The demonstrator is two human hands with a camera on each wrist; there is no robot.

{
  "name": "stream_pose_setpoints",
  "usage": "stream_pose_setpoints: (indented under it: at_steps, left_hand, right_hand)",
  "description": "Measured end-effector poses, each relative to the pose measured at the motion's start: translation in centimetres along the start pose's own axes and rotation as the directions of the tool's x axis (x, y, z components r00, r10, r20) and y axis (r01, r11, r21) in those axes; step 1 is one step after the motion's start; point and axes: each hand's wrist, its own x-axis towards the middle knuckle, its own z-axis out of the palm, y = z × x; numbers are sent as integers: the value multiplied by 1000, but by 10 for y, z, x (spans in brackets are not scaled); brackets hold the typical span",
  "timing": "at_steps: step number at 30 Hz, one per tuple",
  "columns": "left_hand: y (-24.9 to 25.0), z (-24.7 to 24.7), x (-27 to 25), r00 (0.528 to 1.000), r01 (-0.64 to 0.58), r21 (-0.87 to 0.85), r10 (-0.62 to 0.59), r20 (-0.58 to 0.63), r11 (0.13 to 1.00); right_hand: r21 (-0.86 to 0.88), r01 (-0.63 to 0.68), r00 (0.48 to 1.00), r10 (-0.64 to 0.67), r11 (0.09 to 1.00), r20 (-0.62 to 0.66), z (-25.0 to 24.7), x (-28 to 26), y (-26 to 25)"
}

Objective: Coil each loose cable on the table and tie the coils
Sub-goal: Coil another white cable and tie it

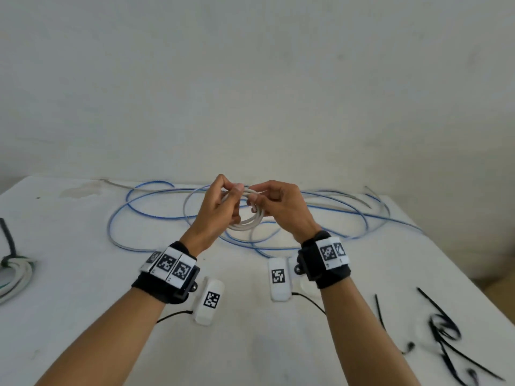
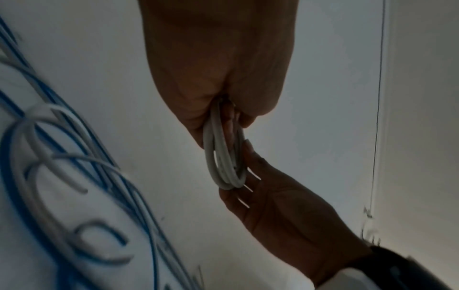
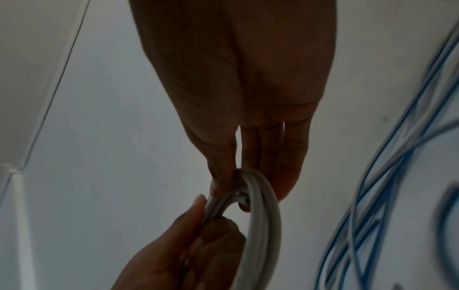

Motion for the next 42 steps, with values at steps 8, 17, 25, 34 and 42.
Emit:
stream_pose_setpoints:
  at_steps: [8, 17, 25, 34, 42]
  left_hand:
    - [-9, 77, -28, 978, 149, 9, -149, 147, 989]
    - [-14, 91, -53, 960, 177, 56, -185, 211, 983]
    - [-23, 72, -40, 957, 256, -69, -243, 156, 964]
    - [-29, 17, -4, 963, 221, -194, -245, -108, 956]
    - [-39, -44, 14, 887, 64, 31, -42, -461, 998]
  right_hand:
    - [-582, -489, 872, 361, 650, -330, -126, -71, 33]
    - [-889, -458, 691, 620, -22, -371, -164, -145, 35]
    - [-818, -503, 779, 555, 279, -290, -141, -115, 30]
    - [-122, -33, 999, 29, 992, -29, -24, -19, -45]
    - [125, 20, 999, -24, 992, 26, 58, 37, -9]
